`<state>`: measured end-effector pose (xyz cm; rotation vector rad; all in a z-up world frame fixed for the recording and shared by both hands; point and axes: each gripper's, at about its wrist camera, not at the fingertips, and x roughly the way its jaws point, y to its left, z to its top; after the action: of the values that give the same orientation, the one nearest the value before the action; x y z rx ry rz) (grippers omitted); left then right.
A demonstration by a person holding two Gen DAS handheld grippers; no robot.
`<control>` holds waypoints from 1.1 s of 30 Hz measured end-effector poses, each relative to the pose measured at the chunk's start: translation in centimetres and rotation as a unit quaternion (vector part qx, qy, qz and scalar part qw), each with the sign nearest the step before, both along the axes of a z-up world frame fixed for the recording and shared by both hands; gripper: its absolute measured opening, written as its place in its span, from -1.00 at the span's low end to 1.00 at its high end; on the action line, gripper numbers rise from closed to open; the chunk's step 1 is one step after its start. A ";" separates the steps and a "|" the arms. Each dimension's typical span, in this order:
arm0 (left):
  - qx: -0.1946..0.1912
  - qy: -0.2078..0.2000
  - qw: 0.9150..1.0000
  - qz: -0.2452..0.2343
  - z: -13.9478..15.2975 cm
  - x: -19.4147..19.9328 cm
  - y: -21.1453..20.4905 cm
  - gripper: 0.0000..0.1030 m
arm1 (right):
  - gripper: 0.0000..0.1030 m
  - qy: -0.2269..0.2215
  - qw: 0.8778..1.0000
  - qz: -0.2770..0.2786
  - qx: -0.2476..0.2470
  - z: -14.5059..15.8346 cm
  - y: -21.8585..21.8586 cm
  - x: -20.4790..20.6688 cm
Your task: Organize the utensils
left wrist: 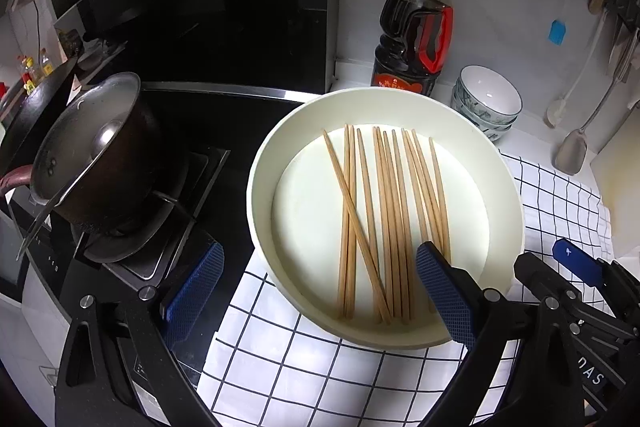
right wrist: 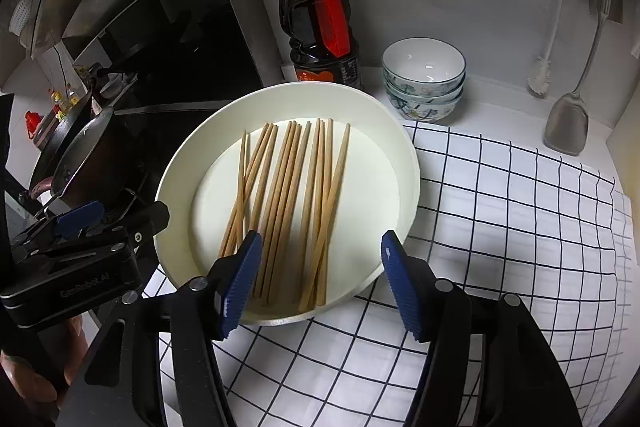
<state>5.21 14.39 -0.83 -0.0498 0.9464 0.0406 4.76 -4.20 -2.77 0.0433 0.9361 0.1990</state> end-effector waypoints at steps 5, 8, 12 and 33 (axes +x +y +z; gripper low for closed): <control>0.002 -0.003 1.000 0.003 0.3 -0.6 -0.2 0.85 | 0.20 0.000 1.000 0.001 0.002 0.1 -0.2 -0.4; 0.006 -0.008 1.000 0.005 0.6 -0.9 -0.3 0.88 | 0.21 -0.002 1.000 0.001 0.003 0.3 -0.3 -0.5; 0.010 -0.005 1.000 0.009 0.6 -1.0 -0.3 0.88 | 0.22 -0.005 1.000 0.002 0.006 0.5 -0.4 -0.7; 0.025 0.004 1.000 0.018 0.7 -1.6 -0.5 0.88 | 0.23 -0.005 1.000 0.005 0.006 0.7 -0.3 -1.2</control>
<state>3.61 13.94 -0.15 -0.0215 0.9517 0.0975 3.59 -4.48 -2.02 0.0494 0.9245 0.2140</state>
